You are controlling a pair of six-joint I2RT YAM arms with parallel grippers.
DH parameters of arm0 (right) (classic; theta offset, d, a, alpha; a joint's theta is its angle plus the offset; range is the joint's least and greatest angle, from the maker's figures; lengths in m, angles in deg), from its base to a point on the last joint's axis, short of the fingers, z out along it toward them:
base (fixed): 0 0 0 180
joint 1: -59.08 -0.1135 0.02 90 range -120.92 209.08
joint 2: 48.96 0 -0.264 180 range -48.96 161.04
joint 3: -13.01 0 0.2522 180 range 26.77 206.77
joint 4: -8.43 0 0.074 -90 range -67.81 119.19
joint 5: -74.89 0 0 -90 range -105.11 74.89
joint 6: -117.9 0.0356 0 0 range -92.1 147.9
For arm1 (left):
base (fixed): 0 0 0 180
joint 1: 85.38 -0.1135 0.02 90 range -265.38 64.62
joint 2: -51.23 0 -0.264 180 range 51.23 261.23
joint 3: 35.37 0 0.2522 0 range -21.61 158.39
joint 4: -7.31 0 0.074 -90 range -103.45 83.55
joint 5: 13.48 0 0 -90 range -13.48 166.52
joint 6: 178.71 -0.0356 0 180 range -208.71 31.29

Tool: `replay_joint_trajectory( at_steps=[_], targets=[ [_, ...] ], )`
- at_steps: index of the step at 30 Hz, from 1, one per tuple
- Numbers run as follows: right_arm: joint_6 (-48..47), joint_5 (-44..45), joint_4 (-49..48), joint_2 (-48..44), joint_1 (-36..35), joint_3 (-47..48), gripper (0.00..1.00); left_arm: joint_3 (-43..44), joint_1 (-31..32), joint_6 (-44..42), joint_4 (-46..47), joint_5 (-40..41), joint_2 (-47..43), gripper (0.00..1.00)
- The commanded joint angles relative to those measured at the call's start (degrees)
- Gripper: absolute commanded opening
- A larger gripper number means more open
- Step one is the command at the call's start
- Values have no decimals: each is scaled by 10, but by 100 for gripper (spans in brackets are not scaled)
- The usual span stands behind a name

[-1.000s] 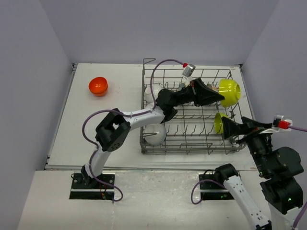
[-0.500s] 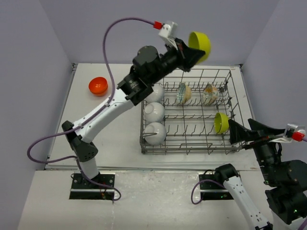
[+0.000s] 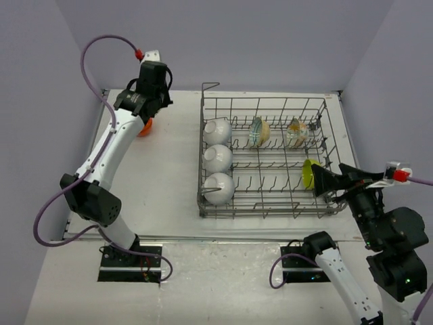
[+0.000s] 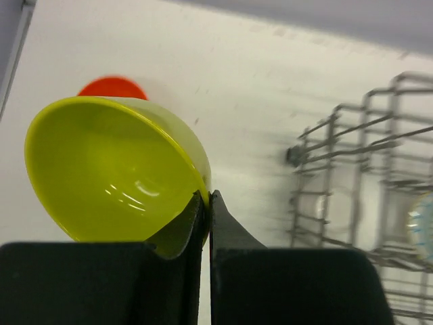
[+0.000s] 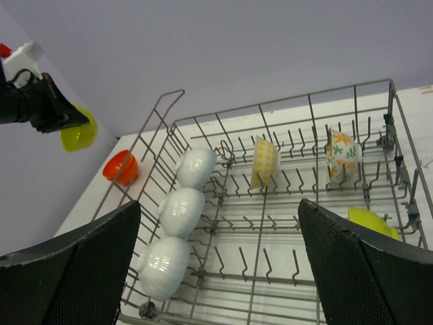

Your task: Unload the bowls from the dish rack

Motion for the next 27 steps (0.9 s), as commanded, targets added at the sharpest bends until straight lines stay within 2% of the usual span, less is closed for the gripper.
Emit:
replay_joint_trajectory(
  at_steps=[1, 2, 4, 11, 22, 23, 25, 26, 27],
  targets=[
    [-7, -24, -18, 24, -1, -13, 99, -92, -12, -23, -29, -20, 26, 0],
    [-7, -25, -19, 26, -1, -15, 99, -137, -19, -26, -11, -34, 34, 0],
    [-7, -31, -22, 29, -1, -17, 99, -152, -26, -25, 16, -65, 56, 0],
    [-14, -39, -9, 35, -1, -8, 99, -104, -26, -34, 5, -83, 176, 0],
    [-17, -47, -11, 42, -1, -6, 99, -98, -25, -41, 9, -95, 223, 0],
    [-15, -47, -11, 43, -1, -7, 99, -98, -24, -41, 8, -96, 218, 12],
    [-14, -48, -12, 44, -1, -8, 99, -101, -19, -39, 9, -90, 210, 31],
    [-13, -49, -12, 45, -1, -8, 99, -103, -18, -38, 8, -87, 197, 47],
    [-13, -49, -12, 45, -1, -8, 99, -105, -14, -33, 8, -82, 188, 55]
  ],
)
